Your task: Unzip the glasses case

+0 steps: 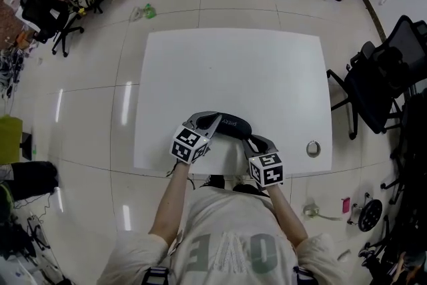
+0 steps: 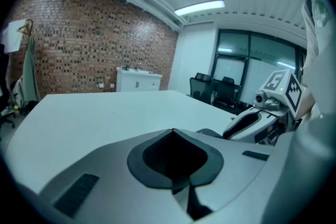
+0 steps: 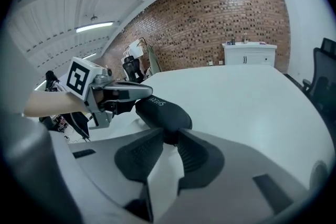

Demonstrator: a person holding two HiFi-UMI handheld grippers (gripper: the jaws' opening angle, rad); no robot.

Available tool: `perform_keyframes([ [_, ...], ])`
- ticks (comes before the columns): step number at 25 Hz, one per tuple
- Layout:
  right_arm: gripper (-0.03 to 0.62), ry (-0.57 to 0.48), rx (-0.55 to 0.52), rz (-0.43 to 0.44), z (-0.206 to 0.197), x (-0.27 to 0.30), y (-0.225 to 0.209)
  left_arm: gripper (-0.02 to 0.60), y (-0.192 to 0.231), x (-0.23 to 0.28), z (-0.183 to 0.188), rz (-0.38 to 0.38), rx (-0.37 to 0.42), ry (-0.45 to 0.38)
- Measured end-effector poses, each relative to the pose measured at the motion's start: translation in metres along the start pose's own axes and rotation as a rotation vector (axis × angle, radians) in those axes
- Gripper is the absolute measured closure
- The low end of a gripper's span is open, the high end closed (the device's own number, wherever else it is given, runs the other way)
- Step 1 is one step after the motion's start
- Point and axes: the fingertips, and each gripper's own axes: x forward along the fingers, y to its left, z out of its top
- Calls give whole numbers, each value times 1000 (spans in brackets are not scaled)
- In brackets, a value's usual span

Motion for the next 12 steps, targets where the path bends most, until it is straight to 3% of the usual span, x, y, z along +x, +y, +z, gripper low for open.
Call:
perform_keyframes([
  [7,517,-13,-137,25,7,-7,-9,589,1,-4,3,55,-15,2],
  [12,516,86,-276,44,-16,-2,-16,589,-15,1,29,56,-46,-35],
])
